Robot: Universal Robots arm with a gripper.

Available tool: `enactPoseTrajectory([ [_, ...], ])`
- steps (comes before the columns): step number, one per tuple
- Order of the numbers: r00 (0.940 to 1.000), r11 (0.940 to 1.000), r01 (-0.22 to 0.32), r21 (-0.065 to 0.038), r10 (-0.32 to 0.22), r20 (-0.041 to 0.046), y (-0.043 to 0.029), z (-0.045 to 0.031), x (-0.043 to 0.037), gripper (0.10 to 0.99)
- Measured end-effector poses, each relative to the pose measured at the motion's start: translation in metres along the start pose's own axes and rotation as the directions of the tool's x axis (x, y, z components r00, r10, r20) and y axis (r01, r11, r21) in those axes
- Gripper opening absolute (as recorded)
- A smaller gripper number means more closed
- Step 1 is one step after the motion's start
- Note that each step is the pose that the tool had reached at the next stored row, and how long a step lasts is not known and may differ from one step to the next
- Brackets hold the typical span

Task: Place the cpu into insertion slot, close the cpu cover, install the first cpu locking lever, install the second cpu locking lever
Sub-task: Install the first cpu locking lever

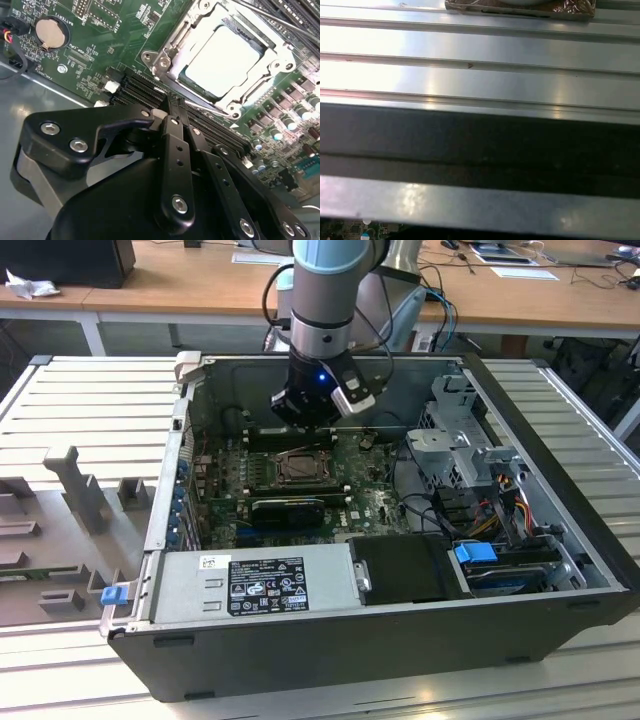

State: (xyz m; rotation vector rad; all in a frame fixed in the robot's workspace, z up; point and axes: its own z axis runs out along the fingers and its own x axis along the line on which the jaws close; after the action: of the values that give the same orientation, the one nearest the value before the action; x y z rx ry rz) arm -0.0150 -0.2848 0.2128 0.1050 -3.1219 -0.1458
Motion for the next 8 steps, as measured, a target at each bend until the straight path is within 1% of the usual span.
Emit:
enactPoseTrajectory([
  [2, 1.0000, 1.0000, 0.000, 0.000, 0.000, 0.0001, -0.0004, 0.0040, -0.0007, 0.106],
  [5, 1.0000, 1.0000, 0.000, 0.004, 0.000, -0.0003, -0.0007, 0.0067, -0.0009, 0.106],
  [6, 1.0000, 1.0000, 0.000, 0.006, 0.000, -0.0004, -0.0008, 0.0077, -0.0008, 0.106],
  [8, 1.0000, 0.9999, 0.000, 0.017, 0.000, -0.0012, -0.0010, 0.0088, -0.0009, 0.106],
])
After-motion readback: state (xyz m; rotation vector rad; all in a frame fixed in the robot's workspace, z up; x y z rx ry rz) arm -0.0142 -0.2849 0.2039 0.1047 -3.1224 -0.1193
